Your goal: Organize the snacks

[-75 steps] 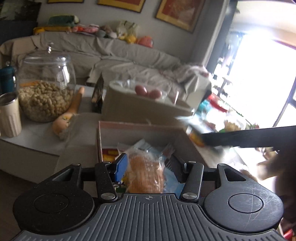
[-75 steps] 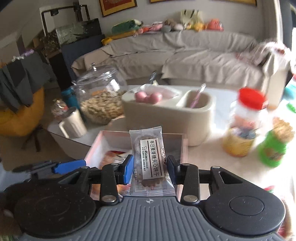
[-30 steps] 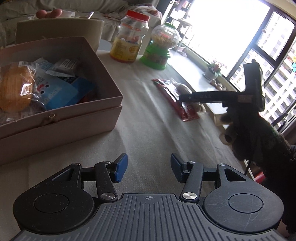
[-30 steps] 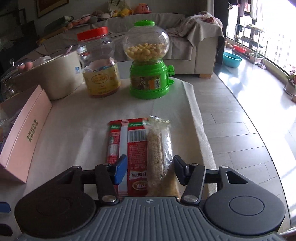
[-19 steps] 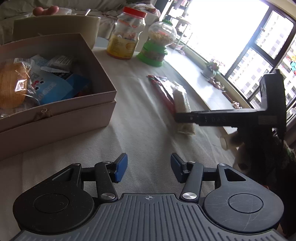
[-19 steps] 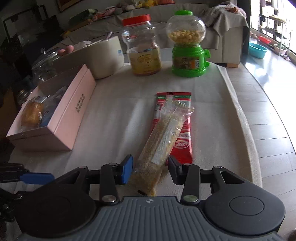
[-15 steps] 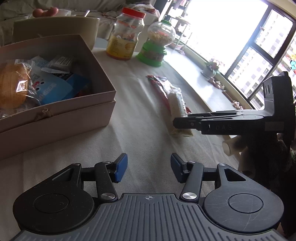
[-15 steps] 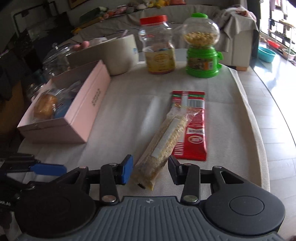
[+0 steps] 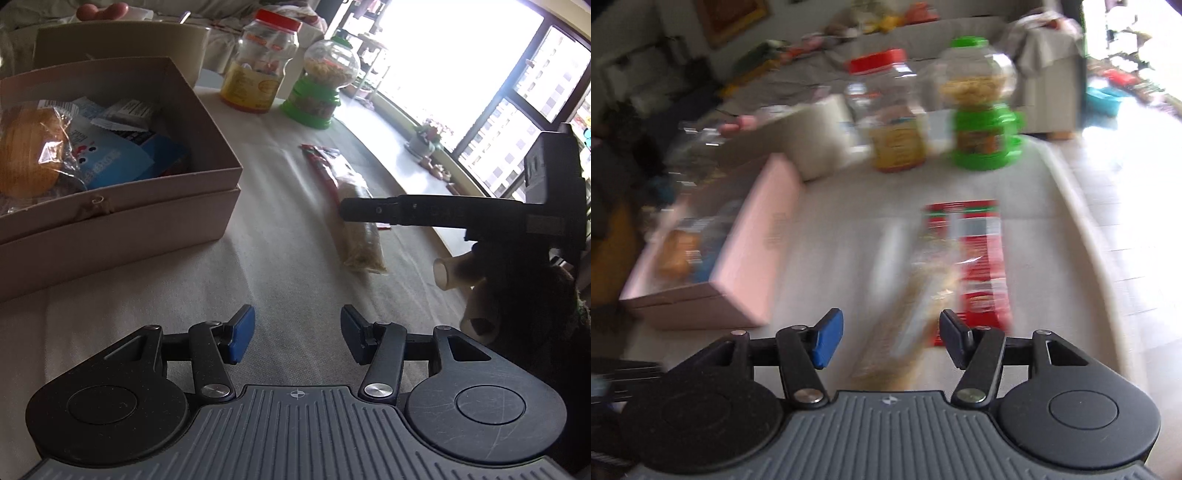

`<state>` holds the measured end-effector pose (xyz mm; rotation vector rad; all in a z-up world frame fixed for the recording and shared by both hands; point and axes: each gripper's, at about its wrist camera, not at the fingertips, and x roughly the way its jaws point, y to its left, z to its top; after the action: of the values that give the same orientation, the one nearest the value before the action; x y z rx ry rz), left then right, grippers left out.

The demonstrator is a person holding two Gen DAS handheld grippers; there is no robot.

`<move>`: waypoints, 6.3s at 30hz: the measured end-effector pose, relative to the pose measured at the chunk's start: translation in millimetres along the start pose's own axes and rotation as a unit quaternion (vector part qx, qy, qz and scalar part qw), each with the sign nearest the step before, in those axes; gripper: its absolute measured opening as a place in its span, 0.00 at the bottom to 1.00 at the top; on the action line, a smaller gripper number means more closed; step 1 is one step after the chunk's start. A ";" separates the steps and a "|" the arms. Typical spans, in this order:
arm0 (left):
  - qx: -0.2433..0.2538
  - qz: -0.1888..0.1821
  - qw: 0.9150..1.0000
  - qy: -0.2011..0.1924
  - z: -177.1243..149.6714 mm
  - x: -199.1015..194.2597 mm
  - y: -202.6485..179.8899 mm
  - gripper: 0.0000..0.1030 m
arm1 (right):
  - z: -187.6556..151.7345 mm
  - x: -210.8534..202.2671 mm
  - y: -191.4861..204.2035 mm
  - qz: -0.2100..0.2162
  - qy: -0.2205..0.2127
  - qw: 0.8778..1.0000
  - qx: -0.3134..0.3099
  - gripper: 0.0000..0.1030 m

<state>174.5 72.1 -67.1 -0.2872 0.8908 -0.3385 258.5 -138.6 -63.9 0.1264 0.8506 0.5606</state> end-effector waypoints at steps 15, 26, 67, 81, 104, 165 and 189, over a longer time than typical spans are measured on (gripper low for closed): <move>0.001 -0.002 1.000 0.002 0.0 3.4 -2.8 0.55 | 15.7 36.7 -29.0 -0.113 -0.014 0.993 0.012 0.60; 0.033 -0.010 0.999 -0.008 30.2 14.2 -37.8 0.55 | -18.1 -2.0 -14.7 -0.078 0.004 0.997 -0.007 0.49; 0.040 0.039 0.998 0.041 -8.3 3.5 -27.6 0.32 | -54.3 -28.0 -30.4 -0.110 -0.060 0.991 0.041 0.81; 0.058 0.066 0.996 -0.005 -25.4 3.1 -44.5 0.33 | -49.1 -25.7 -8.8 -0.140 -0.028 0.990 -0.017 0.47; 0.054 0.097 0.968 -0.224 -28.7 -194.4 -19.0 0.32 | 10.9 -188.4 160.1 0.034 -0.153 0.975 -0.158 0.46; -0.008 0.223 0.952 -0.207 -107.4 -172.7 -74.9 0.17 | -106.7 -144.6 157.6 -0.010 -0.112 0.989 -0.099 0.78; -0.005 0.219 0.957 -0.192 -109.8 -168.7 -77.8 0.17 | -108.5 -135.3 158.0 -0.015 -0.096 0.990 -0.100 0.78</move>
<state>-24.1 57.9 16.1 -0.1503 0.5492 0.1342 41.0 -86.6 7.0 -0.0151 0.6048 0.5927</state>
